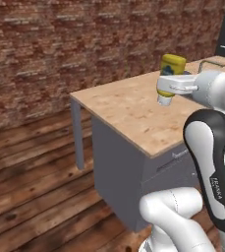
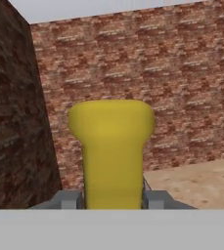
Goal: Move the hot dog bun to the plate on the dining table and place the condiment next to that plate. Then navigate to the fridge and take the sausage and place it on the plate as well.
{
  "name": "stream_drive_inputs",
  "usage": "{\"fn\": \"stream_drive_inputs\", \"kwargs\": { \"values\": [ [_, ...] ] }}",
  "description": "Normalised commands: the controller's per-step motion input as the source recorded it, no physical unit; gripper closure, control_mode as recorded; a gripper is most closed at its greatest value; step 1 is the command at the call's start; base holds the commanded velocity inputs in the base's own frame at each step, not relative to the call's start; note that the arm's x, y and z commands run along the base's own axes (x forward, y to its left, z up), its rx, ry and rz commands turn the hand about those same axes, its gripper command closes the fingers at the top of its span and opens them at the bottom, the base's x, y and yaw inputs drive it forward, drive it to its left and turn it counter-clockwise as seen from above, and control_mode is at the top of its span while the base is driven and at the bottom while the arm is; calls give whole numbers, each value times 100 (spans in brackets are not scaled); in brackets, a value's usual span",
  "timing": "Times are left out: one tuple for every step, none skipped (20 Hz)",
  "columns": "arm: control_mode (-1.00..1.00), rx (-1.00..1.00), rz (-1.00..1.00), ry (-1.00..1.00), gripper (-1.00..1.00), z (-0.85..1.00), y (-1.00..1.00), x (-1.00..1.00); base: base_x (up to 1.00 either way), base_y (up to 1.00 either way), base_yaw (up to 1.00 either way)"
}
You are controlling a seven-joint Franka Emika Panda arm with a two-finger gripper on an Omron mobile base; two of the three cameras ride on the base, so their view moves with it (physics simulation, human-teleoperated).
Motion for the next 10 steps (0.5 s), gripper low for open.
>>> {"fn": "stream_drive_inputs", "kwargs": {
  "values": [
    [100, 0, 0, 0, 100, 0, 0, 0, 13, 100, -45],
    [100, 0, 0, 0, 100, 0, 0, 0, 17, 100, -46],
    [100, 0, 0, 0, 100, 0, 0, 0, 24, 100, -46],
    [100, 0, 0, 0, 100, 0, 0, 0, 29, 100, -45],
    [100, 0, 0, 0, 100, 0, 0, 0, 36, 100, -43],
    [100, 0, 0, 0, 100, 0, 0, 0, 43, 100, -41],
    [100, 0, 0, 0, 100, 0, 0, 0, 49, 100, -39],
    [100, 0, 0, 0, 100, 0, 0, 0, 52, 100, -38],
    [100, 0, 0, 0, 100, 0, 0, 0, 56, 100, -37],
    [100, 0, 0, 0, 100, 0, 0, 0, 61, 100, -36]
  ]
}}
